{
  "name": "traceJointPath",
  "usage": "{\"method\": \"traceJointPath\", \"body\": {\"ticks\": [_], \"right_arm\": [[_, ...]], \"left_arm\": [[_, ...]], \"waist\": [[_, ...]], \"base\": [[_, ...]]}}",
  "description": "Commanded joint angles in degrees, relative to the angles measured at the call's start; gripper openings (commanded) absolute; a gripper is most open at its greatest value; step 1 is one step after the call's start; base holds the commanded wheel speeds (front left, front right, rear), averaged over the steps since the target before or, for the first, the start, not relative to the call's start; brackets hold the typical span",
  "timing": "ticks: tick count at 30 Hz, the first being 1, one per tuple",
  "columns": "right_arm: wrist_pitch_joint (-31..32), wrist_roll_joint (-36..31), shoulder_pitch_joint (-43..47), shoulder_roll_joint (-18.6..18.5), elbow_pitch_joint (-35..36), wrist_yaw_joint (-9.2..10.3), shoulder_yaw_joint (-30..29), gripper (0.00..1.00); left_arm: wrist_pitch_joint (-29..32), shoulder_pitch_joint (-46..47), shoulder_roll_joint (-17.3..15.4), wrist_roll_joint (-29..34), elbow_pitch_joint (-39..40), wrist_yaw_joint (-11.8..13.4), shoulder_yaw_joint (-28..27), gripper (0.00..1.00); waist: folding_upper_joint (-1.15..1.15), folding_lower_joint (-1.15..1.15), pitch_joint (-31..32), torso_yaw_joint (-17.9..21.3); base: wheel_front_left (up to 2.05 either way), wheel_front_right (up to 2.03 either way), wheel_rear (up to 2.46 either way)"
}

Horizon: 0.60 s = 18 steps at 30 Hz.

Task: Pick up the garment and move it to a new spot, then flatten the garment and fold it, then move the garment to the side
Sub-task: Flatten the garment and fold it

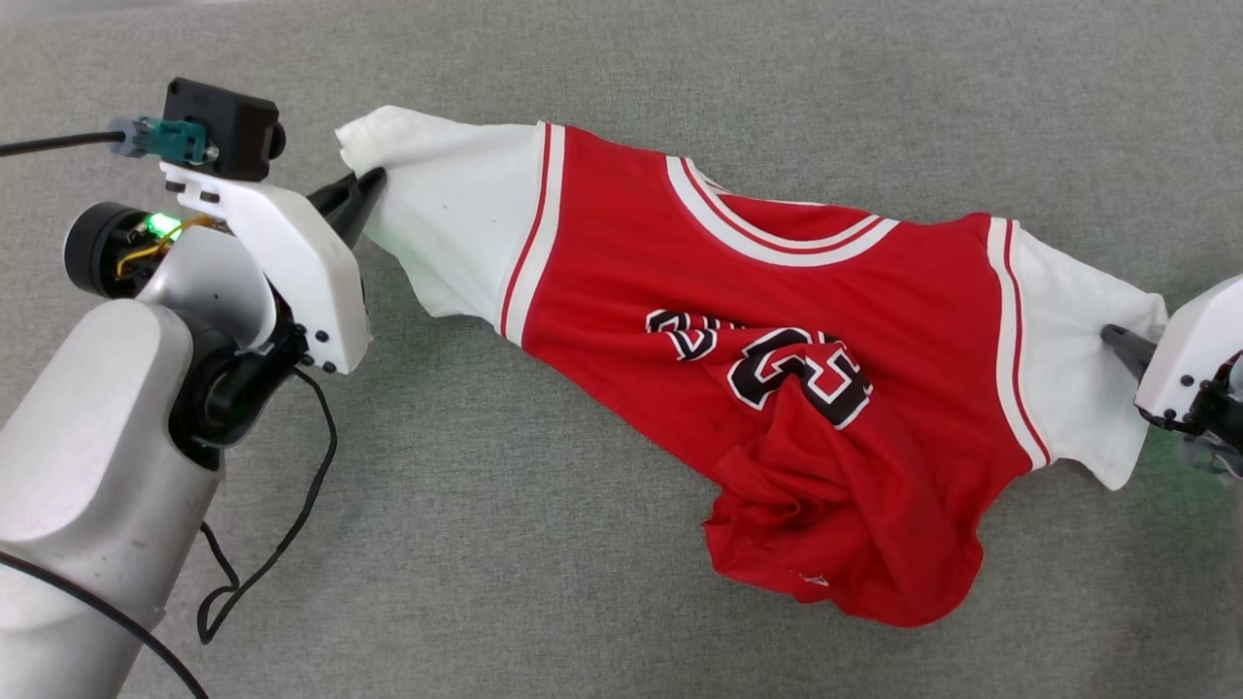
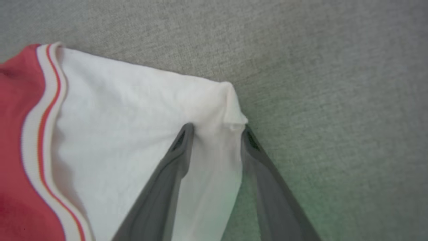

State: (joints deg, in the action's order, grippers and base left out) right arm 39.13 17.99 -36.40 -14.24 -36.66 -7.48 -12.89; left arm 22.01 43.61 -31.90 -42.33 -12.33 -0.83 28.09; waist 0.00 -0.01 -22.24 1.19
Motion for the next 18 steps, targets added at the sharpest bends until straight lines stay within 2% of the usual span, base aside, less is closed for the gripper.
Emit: {"method": "traceJointPath", "body": {"ticks": [1, 5, 11, 18], "right_arm": [[1.8, -0.6, 3.2, 3.7, -4.1, -0.02, 1.7, 0.0], [-2.4, -1.5, 0.8, 1.3, -0.5, -0.02, 2.1, 0.0], [-10.6, -0.8, -2.6, -0.9, 7.6, 0.0, 6.6, 0.0], [-14.5, -1.5, -9.4, -2.2, 10.9, -0.01, 8.8, 0.0]], "left_arm": [[-0.4, -0.7, -0.3, -0.2, -0.1, 0.2, -0.2, 0.0], [-1.6, -1.0, -0.2, -0.4, -0.6, 0.4, -0.5, 0.0], [-4.8, -0.1, 0.4, -0.1, -1.7, 1.0, -1.8, 0.0], [-9.9, 5.4, 1.6, 1.7, -4.5, 2.3, -3.7, 0.0]], "waist": [[0.0, 0.01, 0.4, 0.0], [0.0, 0.01, 2.0, 0.1], [0.0, 0.01, 5.7, 0.2], [0.0, 0.01, 8.7, -0.2]], "base": [[0.0, 0.0, 0.0], [0.0, 0.0, 0.0], [0.0, 0.0, 0.0], [0.0, 0.0, 0.0]]}}
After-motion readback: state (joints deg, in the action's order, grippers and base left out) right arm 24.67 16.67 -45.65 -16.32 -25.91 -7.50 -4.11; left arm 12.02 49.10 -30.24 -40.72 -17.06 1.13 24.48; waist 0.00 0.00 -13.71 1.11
